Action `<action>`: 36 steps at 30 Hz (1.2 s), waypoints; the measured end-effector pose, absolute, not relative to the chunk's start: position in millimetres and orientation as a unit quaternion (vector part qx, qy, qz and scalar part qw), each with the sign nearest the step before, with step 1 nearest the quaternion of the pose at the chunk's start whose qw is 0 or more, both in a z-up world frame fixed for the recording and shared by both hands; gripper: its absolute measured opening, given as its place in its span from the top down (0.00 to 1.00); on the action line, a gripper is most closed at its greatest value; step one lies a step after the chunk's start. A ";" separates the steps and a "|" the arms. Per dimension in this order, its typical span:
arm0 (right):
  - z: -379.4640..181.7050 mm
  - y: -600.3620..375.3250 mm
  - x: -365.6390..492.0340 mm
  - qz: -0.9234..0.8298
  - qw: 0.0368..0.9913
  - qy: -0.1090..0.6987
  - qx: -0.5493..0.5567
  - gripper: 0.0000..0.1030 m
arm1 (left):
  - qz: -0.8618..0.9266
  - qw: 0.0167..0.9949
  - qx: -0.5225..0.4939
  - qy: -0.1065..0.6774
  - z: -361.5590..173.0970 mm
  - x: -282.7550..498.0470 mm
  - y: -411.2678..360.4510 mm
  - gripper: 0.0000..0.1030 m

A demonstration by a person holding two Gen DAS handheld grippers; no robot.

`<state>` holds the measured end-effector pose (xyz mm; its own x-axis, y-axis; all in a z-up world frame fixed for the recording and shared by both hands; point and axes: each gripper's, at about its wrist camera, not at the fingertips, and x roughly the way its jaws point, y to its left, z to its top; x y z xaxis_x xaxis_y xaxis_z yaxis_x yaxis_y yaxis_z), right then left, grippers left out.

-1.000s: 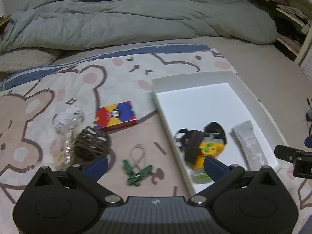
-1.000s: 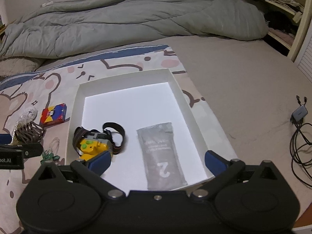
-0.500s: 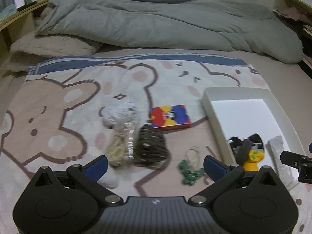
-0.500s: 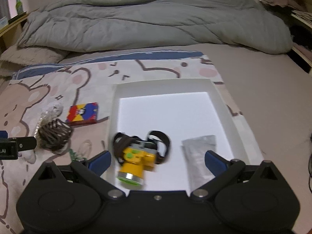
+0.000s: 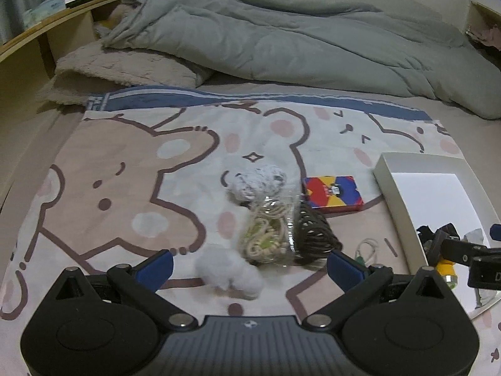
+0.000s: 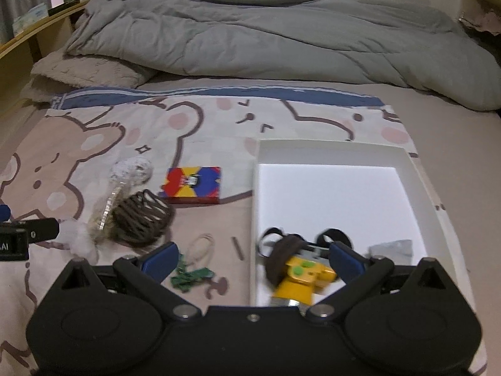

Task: Organize objects
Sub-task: 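Withdraw both grippers from the tray toward the remaining items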

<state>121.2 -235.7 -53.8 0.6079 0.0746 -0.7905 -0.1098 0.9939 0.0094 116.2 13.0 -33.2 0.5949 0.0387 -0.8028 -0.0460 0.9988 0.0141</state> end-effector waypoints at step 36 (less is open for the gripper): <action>-105.3 -183.2 164.8 0.100 0.844 0.526 0.040 0.31 | 0.069 0.873 -0.007 0.482 -84.3 155.3 44.0 0.14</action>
